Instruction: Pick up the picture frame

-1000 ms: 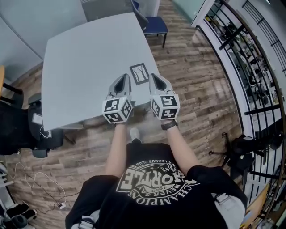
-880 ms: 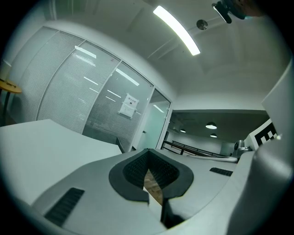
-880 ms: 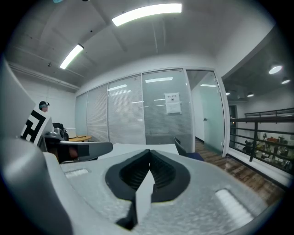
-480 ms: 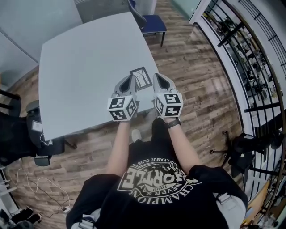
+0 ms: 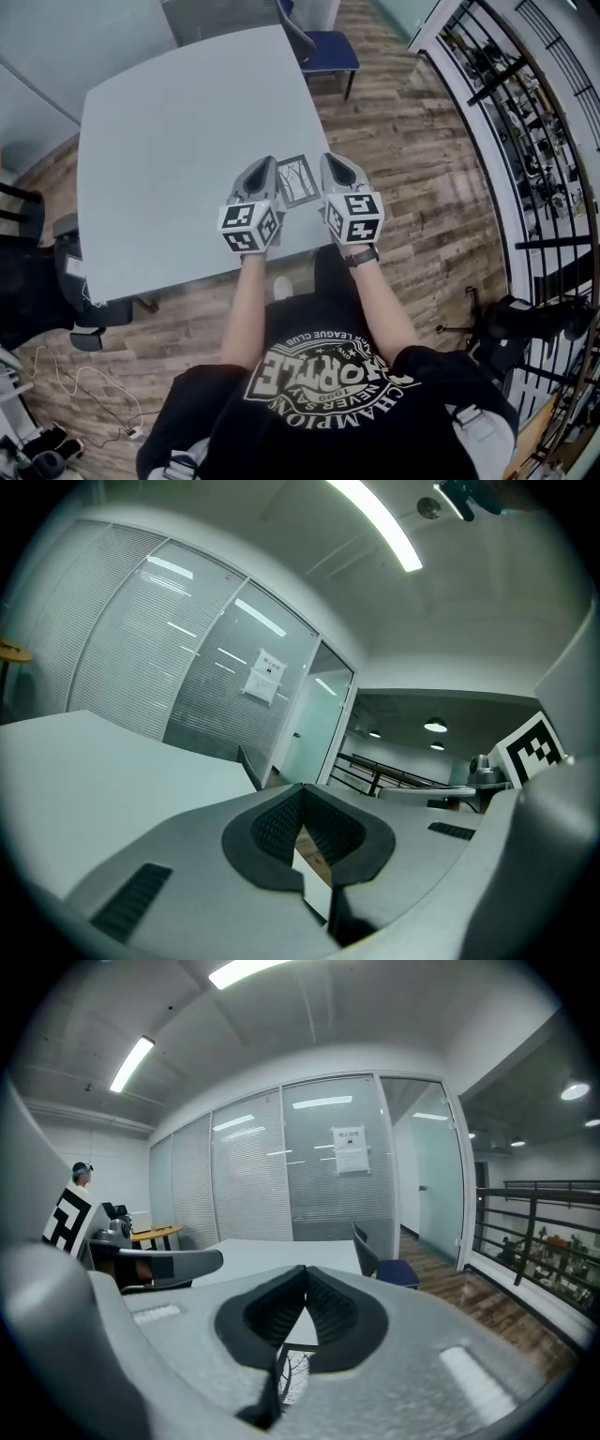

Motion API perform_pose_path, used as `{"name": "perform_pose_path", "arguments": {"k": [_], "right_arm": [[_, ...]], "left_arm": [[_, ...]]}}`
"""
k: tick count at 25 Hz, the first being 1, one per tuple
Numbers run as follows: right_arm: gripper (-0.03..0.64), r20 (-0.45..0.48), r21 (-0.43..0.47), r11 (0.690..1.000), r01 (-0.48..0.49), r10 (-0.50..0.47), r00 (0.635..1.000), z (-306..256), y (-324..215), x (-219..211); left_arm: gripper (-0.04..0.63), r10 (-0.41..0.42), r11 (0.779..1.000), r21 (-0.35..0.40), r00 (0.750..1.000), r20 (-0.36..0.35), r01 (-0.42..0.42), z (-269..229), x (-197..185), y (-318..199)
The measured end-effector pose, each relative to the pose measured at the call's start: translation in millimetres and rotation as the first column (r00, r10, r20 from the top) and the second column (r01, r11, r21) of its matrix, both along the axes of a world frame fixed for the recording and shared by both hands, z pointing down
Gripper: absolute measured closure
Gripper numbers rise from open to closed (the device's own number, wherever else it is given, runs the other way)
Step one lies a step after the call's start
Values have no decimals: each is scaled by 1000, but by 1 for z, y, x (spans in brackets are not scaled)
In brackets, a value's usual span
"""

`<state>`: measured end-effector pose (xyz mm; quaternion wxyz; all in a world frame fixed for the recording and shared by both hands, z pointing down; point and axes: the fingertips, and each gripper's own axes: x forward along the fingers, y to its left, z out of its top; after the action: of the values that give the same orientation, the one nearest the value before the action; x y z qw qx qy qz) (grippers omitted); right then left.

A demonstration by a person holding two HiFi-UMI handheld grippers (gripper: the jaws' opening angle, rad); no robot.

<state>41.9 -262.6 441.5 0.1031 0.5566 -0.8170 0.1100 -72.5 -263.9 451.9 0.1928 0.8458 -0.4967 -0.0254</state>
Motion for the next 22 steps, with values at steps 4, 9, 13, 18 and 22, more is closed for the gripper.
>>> {"name": "perform_pose_path", "arguments": {"k": [4,9,13,18,22], "right_arm": [[618,0,-40,999,33,-33,999,20,-31,6],[618,-3,-146,985,93,-94,996,64,-64,-3],[618,15,-241,965,98,-97,995,101,-82,11],[618,3,-346,929,129,-136,991,147,-90,18],[618,-14,-404,906,123,-141,990,178,-96,22]], "left_arm": [[591,19,999,-33,998,66,-16,22,15,-29],[591,15,995,-101,996,86,-6,59,11,-58],[591,36,981,-193,990,135,-9,98,24,-71],[591,28,956,-293,987,160,20,140,30,-79],[589,35,924,-382,983,178,37,176,32,-82]]}}
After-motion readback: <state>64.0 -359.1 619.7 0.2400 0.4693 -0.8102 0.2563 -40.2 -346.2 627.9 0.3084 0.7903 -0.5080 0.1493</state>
